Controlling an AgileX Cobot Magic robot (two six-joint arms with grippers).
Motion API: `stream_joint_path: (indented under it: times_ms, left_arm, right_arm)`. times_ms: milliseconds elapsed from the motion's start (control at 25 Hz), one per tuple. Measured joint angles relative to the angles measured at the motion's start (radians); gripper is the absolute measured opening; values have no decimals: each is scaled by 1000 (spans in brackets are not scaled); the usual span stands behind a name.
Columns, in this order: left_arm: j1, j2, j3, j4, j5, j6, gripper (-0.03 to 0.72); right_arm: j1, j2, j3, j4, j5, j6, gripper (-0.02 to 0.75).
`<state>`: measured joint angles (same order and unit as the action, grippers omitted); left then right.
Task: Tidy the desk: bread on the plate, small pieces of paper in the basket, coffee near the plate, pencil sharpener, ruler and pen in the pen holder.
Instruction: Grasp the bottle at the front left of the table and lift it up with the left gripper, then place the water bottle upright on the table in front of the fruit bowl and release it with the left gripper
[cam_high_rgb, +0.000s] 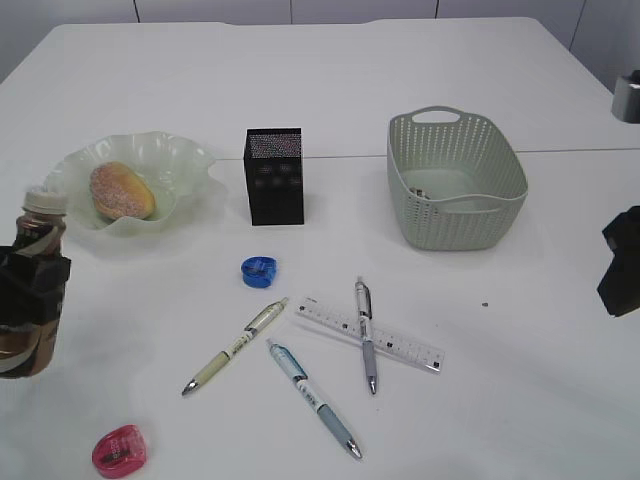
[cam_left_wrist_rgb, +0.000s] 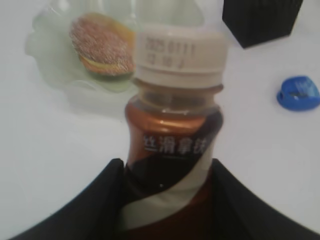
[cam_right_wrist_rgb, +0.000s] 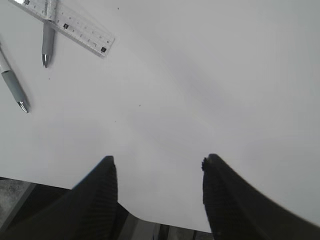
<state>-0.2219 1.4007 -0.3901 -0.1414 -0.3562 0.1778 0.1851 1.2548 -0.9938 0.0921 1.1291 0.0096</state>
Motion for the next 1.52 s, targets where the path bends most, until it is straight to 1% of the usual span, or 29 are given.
stream_joint_path:
  times_ms: [120,240,360,520,640,840,1040,1240,1520]
  left_arm:
    - [0,7,76,49,-235,-100,355]
    - [0,46,106,93,-423,-186,355]
    - [0,99,108,111,-557,-237,355]
    - [0,181,110,141,-722,-255,355]
    - [0,226,108,178,-733,-257,354]
    - [0,247,108,192,-733,-259,354]
    - [0,263,92,241,-738,-287,354]
    - [0,341,17,314,-738,-291,350]
    - [0,477,-75,321,-740,-315,347]
  right_arm:
    - [0,0,0,1,0,0,406]
    - [0,0,0,11,0,0,405]
    - [0,0,0,15,0,0,405]
    - [0,0,0,17,0,0,406]
    - [0,0,0,17,0,0,406]
    - [0,0,0,17,0,0,405]
    - [0,0,0,17,-15,0,405]
    - [0,0,0,17,-33,0,405]
    - [0,0,0,17,-46,0,405]
